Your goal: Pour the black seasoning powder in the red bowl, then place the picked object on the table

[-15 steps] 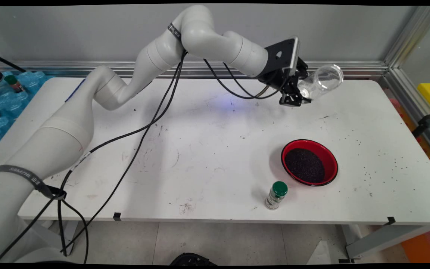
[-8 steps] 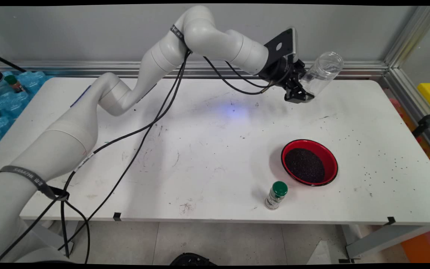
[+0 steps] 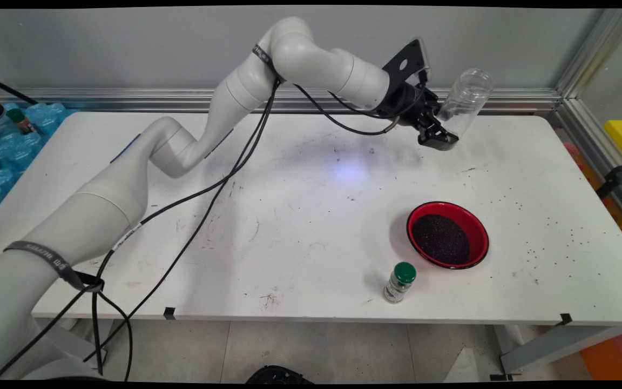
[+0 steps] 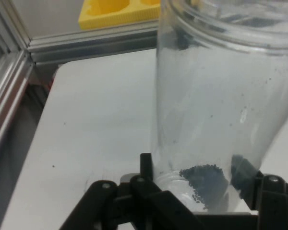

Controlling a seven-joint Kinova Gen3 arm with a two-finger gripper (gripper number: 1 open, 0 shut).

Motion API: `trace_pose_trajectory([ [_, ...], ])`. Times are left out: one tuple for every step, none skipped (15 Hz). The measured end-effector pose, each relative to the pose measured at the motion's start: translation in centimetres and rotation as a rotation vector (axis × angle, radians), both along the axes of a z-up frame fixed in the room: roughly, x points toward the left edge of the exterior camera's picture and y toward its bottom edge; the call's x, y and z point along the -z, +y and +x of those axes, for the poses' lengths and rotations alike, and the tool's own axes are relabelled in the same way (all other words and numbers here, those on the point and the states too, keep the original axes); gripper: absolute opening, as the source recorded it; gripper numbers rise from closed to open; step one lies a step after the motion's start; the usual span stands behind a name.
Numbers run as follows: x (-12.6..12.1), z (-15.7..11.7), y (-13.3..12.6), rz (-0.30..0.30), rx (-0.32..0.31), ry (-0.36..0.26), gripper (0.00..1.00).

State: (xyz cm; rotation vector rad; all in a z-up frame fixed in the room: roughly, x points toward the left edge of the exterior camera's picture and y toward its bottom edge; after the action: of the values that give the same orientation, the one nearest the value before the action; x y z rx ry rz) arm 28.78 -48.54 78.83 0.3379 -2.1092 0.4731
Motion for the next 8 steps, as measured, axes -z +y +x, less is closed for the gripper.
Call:
trace_pose_trajectory([
  [0.3,-0.1,-0.2,0.017,-0.008,0.015,0.00],
  [0.6,-0.1,-0.2,0.028,-0.013,0.025,0.00],
  [0.9,-0.2,-0.3,0.039,-0.018,0.036,0.00],
  [1.2,-0.3,-0.4,0.049,-0.022,0.047,0.00],
  [1.6,-0.4,-0.4,0.057,-0.027,0.057,0.00],
  [1.9,-0.4,-0.5,0.062,-0.030,0.064,0.00],
  [2.1,-0.5,-0.5,0.065,-0.032,0.068,0.00],
  [2.5,-0.5,-0.4,0.068,-0.035,0.072,0.00],
])
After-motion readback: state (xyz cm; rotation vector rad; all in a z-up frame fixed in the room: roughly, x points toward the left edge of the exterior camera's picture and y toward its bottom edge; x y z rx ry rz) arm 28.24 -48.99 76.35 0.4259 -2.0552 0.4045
